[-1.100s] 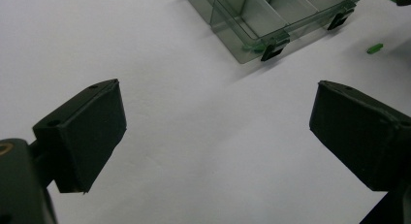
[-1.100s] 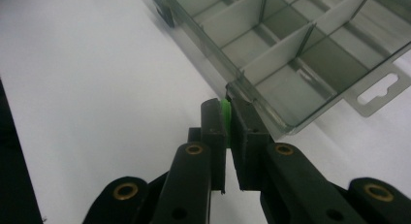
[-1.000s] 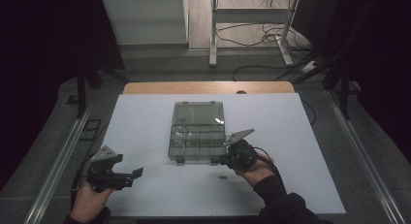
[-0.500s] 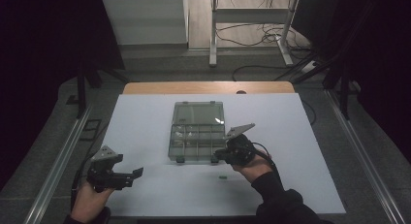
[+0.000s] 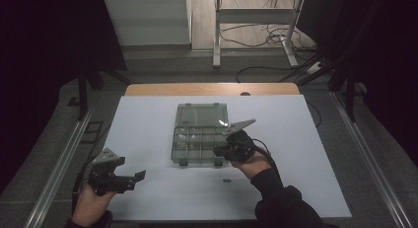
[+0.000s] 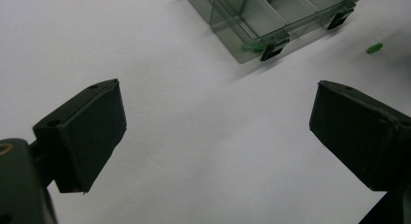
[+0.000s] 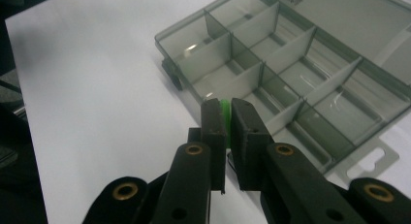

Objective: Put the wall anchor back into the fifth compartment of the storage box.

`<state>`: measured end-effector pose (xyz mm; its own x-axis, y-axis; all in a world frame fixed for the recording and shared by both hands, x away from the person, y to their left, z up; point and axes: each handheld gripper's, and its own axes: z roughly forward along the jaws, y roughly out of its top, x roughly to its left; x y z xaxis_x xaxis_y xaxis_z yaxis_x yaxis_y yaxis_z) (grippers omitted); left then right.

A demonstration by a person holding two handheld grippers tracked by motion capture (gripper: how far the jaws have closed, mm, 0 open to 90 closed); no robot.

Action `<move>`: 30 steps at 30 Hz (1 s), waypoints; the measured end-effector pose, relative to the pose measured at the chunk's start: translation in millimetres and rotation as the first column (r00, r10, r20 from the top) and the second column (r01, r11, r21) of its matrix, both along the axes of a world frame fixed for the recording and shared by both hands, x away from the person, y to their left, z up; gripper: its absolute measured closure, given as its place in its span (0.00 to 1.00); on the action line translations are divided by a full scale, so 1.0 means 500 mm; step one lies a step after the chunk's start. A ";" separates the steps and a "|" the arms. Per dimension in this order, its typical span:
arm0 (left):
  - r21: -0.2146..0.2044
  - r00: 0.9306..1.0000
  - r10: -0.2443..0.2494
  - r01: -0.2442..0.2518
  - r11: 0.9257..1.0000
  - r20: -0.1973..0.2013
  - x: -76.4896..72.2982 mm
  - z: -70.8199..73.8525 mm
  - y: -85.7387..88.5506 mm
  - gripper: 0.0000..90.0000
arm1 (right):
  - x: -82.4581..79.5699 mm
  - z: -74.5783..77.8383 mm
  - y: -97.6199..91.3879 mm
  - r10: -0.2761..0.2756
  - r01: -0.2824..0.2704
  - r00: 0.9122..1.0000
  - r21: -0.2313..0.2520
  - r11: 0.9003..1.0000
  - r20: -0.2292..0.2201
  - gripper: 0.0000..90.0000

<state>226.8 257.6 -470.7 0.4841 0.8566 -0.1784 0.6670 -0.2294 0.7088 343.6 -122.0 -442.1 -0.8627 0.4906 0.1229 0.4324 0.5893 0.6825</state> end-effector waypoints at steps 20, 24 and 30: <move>-0.006 1.000 0.001 -0.001 1.000 0.001 0.000 0.000 0.002 0.07 | 0.029 0.000 0.064 0.026 -0.027 1.000 0.026 0.999 0.008 0.93; -0.007 1.000 0.001 -0.001 1.000 0.001 -0.001 0.000 0.002 0.07 | 0.034 0.001 0.081 0.029 -0.029 1.000 0.029 0.999 0.010 0.93; -0.007 1.000 0.001 -0.001 1.000 0.002 -0.001 0.000 0.002 0.07 | 0.039 -0.002 0.109 0.044 -0.044 0.999 0.033 0.999 0.014 0.93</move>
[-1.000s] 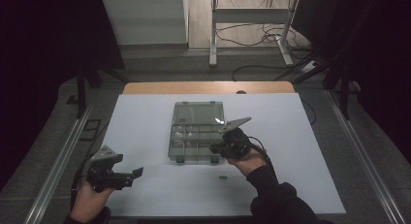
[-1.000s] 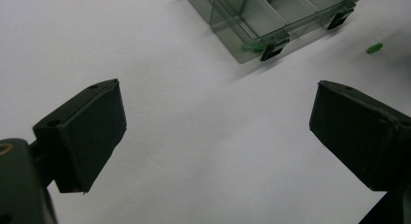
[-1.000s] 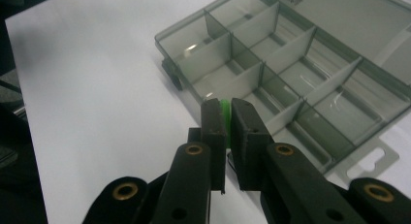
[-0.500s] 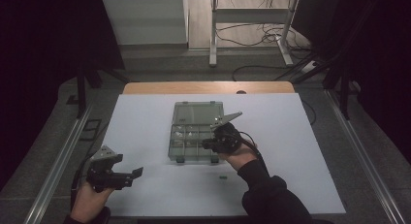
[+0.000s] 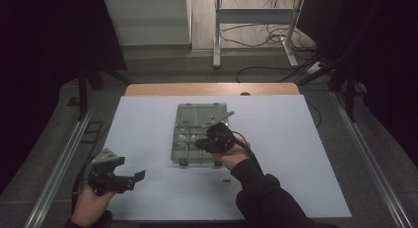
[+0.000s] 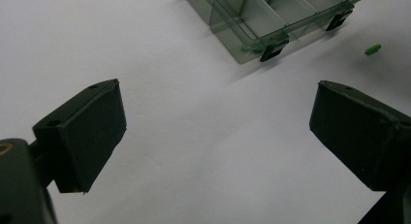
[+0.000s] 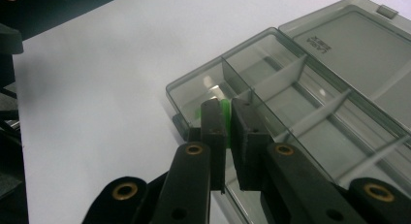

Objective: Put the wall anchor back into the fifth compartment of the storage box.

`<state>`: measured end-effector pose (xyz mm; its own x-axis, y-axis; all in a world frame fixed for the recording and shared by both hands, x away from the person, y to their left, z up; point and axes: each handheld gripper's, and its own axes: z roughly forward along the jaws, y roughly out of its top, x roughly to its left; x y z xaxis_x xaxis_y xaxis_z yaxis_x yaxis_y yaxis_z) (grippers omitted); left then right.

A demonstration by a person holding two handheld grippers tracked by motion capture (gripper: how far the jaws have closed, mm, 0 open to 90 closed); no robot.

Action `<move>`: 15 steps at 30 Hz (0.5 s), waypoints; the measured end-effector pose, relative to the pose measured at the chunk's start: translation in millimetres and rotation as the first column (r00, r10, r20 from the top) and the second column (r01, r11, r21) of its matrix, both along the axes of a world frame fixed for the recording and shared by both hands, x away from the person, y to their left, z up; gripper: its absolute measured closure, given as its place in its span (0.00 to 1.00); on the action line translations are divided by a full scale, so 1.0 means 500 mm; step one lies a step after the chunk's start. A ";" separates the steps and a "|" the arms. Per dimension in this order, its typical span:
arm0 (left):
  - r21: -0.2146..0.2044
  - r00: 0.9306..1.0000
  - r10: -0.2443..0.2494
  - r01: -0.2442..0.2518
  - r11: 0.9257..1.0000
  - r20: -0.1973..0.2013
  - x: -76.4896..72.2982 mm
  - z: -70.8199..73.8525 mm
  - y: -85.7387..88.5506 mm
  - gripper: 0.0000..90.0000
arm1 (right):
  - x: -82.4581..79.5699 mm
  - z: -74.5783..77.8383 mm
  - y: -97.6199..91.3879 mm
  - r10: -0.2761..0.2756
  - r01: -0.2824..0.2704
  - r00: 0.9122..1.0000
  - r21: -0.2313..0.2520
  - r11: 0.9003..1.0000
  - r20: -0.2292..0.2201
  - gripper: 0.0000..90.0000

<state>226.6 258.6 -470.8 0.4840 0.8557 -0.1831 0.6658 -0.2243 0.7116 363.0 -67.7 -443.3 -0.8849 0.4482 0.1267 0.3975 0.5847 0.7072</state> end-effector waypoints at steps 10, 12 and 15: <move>-0.005 1.000 -0.005 0.005 1.000 -0.002 0.000 0.000 0.001 0.07 | 0.009 -0.011 0.033 0.010 -0.010 1.000 0.003 1.000 -0.004 0.93; -0.008 1.000 -0.012 0.012 1.000 0.002 0.000 0.000 0.001 0.06 | 0.011 -0.014 0.039 0.008 -0.008 1.000 0.002 1.000 -0.007 0.93; -0.005 1.000 -0.016 0.016 1.000 0.004 0.000 0.000 0.000 0.05 | 0.013 -0.020 0.047 0.009 -0.009 1.000 -0.001 1.000 -0.006 0.93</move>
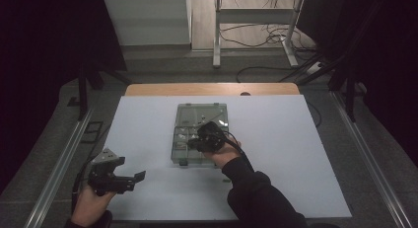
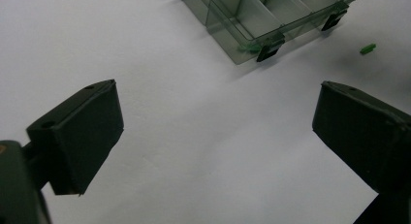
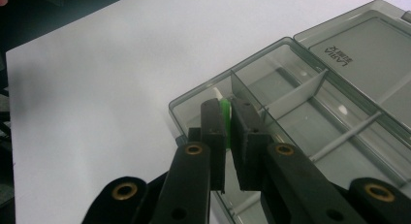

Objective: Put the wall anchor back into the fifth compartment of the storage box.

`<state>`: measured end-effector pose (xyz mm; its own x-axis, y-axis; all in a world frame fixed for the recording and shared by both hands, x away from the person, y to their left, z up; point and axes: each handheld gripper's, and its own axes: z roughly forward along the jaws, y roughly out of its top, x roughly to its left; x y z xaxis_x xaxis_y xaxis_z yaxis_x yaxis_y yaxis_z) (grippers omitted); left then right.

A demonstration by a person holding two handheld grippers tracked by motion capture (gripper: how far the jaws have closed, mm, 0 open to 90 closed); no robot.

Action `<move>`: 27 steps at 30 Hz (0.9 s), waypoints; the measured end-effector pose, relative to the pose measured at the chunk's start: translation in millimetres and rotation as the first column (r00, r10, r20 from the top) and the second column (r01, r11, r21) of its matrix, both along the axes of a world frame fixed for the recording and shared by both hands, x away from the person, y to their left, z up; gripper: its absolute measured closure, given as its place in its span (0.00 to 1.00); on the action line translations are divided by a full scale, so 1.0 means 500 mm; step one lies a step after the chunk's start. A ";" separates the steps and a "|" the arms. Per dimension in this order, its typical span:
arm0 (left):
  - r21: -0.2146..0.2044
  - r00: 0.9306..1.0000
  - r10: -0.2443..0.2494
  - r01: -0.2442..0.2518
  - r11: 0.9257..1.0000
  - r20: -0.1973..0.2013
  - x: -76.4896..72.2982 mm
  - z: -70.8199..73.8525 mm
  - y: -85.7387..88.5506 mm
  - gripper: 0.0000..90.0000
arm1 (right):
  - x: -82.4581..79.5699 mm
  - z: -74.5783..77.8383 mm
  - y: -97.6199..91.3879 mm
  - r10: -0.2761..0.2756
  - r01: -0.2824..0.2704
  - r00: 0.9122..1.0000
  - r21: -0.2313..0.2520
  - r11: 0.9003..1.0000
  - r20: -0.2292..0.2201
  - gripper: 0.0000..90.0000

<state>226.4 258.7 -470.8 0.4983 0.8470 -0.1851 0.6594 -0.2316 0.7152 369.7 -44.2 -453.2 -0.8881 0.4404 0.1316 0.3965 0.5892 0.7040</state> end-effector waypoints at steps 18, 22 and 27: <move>-0.009 1.000 -0.017 0.017 1.000 0.006 -0.001 0.001 0.002 0.02 | 0.008 -0.033 0.056 0.022 -0.022 1.000 -0.034 0.999 0.007 0.92; -0.012 1.000 -0.013 0.013 1.000 0.003 -0.001 0.000 0.003 0.02 | 0.008 -0.047 0.070 0.034 -0.034 0.999 -0.060 0.998 0.009 0.90; -0.012 1.000 -0.008 0.008 1.000 0.002 -0.001 0.000 0.004 0.02 | 0.007 -0.045 0.072 0.026 -0.025 0.999 -0.062 0.998 0.022 0.84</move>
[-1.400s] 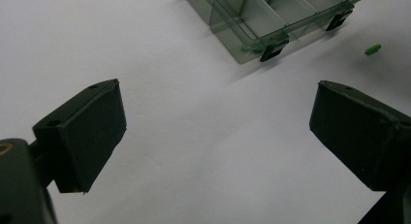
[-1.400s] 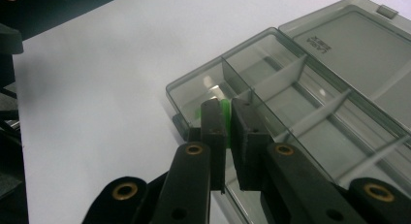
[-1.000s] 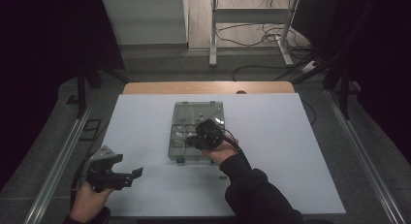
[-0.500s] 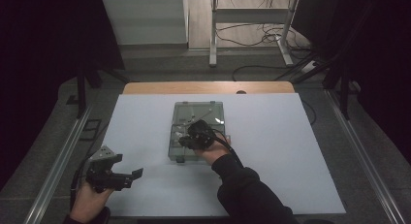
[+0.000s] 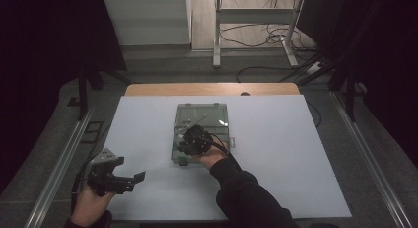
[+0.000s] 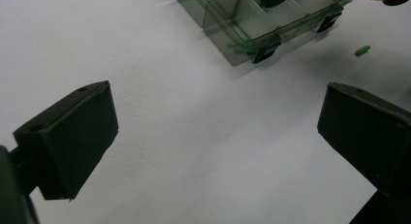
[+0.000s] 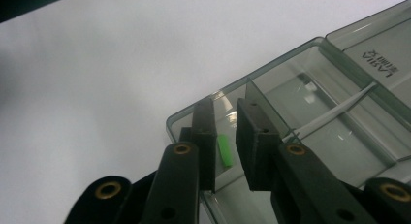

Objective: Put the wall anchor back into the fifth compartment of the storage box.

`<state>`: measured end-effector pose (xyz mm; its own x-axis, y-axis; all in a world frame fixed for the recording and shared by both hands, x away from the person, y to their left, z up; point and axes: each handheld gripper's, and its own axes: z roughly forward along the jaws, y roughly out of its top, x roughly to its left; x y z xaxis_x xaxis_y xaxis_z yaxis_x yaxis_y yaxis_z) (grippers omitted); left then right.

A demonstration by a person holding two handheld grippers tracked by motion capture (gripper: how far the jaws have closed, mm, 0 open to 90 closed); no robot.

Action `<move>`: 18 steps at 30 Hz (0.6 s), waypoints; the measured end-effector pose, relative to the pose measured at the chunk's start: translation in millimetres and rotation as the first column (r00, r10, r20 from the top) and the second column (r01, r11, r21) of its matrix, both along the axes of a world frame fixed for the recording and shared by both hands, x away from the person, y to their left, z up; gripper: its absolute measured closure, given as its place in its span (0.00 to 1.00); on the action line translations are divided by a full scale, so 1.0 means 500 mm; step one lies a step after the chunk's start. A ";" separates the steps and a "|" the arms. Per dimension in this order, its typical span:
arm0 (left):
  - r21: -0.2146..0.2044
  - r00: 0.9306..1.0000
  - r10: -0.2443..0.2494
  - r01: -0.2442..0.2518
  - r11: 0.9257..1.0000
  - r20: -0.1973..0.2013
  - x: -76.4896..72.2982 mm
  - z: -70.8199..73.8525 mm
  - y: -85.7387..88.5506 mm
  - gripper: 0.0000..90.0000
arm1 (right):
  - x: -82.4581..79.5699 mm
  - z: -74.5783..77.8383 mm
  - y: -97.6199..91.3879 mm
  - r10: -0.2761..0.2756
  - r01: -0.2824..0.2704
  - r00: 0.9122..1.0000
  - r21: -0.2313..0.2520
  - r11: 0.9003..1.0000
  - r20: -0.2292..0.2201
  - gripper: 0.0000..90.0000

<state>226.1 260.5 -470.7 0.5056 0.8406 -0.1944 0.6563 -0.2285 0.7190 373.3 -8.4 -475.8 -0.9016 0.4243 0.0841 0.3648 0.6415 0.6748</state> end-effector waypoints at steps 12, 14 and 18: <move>0.000 1.000 0.008 -0.008 1.000 -0.002 0.001 -0.001 0.000 0.02 | -0.021 0.035 -0.030 -0.004 0.004 1.000 0.020 1.000 0.009 0.65; -0.001 1.000 0.010 -0.010 1.000 -0.002 0.001 0.000 0.000 0.02 | -0.026 0.040 -0.035 0.000 -0.001 1.000 0.025 1.000 0.024 0.59; 0.002 1.000 0.009 -0.009 1.000 -0.003 0.001 0.000 -0.001 0.02 | -0.035 0.045 -0.048 -0.002 0.001 0.999 0.029 1.000 0.046 0.49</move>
<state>226.6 259.9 -470.9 0.4975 0.8455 -0.1941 0.6604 -0.2240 0.7167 356.0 -32.6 -453.1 -0.9043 0.4234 0.0545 0.3334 0.6209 0.7094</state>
